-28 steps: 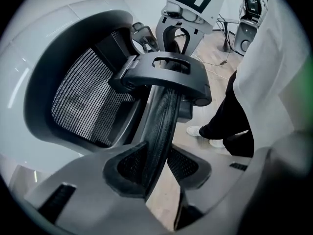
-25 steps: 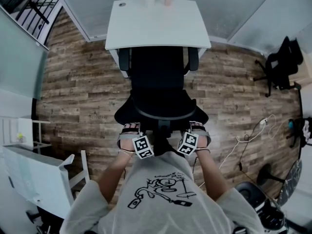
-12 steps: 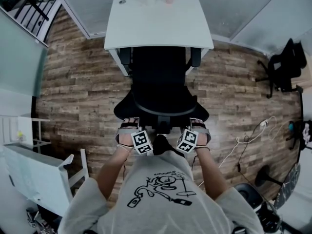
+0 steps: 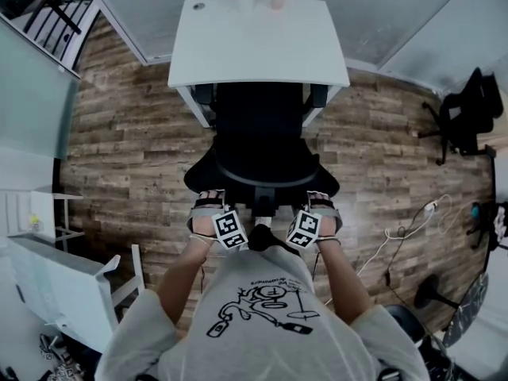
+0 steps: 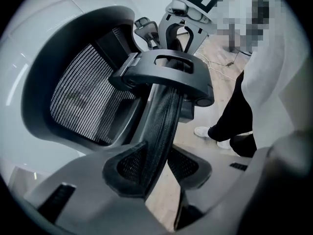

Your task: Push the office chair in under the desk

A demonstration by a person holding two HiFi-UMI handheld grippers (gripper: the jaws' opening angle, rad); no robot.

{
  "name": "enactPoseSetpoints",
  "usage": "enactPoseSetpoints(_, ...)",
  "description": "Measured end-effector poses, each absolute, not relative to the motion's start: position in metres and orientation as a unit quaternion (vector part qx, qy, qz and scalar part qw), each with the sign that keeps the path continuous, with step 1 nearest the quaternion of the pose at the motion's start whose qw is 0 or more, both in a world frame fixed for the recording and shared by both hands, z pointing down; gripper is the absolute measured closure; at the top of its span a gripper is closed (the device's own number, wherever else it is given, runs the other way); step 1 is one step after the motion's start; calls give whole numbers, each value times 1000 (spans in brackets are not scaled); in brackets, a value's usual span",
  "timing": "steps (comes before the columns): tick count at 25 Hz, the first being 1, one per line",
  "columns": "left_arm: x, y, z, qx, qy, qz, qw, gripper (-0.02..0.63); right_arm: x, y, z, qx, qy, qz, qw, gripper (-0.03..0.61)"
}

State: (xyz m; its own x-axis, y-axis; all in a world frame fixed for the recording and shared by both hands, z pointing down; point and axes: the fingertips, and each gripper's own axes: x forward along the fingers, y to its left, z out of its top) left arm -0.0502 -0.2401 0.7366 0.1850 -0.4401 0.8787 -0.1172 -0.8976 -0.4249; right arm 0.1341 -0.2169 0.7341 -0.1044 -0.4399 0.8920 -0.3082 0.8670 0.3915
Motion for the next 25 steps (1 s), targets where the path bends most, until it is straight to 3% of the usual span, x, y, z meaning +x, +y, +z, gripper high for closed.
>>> enactPoseSetpoints(25,-28,-323,735,-747,205,-620,123,477,156,-308,730,237,-748,-69,616,422)
